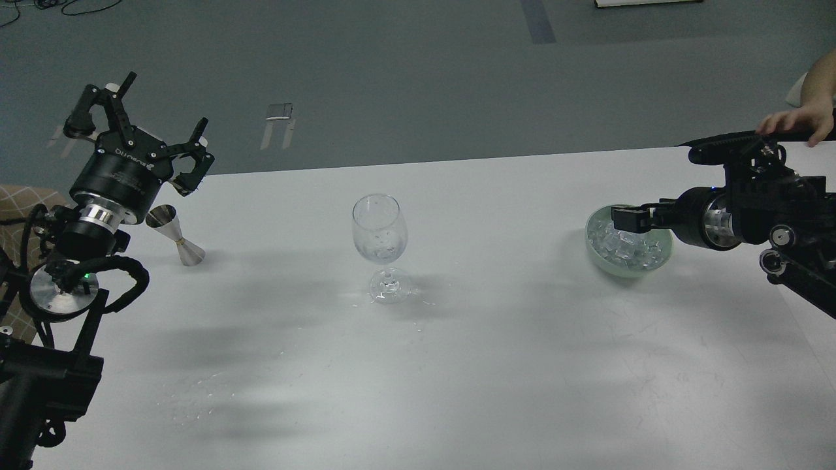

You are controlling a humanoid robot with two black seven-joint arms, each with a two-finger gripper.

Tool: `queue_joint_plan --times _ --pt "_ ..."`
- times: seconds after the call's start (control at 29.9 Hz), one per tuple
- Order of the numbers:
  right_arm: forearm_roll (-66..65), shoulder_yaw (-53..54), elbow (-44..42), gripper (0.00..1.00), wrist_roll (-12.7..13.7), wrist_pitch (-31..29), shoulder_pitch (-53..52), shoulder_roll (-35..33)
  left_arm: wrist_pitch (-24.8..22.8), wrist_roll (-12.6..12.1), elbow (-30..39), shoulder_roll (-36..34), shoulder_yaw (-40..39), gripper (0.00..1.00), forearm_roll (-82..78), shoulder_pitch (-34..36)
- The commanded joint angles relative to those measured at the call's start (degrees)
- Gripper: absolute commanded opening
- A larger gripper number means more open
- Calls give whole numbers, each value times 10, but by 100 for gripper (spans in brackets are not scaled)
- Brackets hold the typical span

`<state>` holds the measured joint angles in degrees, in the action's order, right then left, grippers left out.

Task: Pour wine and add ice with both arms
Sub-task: 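Pick an ice cube from the green bowl with the right gripper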

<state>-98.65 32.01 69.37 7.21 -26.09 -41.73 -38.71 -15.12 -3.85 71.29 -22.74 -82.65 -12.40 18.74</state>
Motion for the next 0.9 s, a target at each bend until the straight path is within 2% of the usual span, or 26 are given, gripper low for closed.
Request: queue_joint_plan --times 0.0,0.13,0.17,0.3,0.54,0.87 --pt "-1 -19 -5 86 0 0 -4 0 1 1 0 0 -1 98 0 0" --pt "-1 -20 -6 84 0 0 0 1 1 2 -1 0 -1 98 0 0" --pt "-2 -20 -10 77 0 0 0 1 1 2 -2 1 0 98 0 0" --pt "-4 -26 -19 67 1 0 1 6 1 2 -2 1 0 98 2 -6" --pt "-5 -32 -31 66 9 3 -1 17 0 2 -32 2 -2 98 11 -6" --pt "-12 -34 -40 62 19 3 -4 37 0 2 -34 1 -5 98 23 -6"
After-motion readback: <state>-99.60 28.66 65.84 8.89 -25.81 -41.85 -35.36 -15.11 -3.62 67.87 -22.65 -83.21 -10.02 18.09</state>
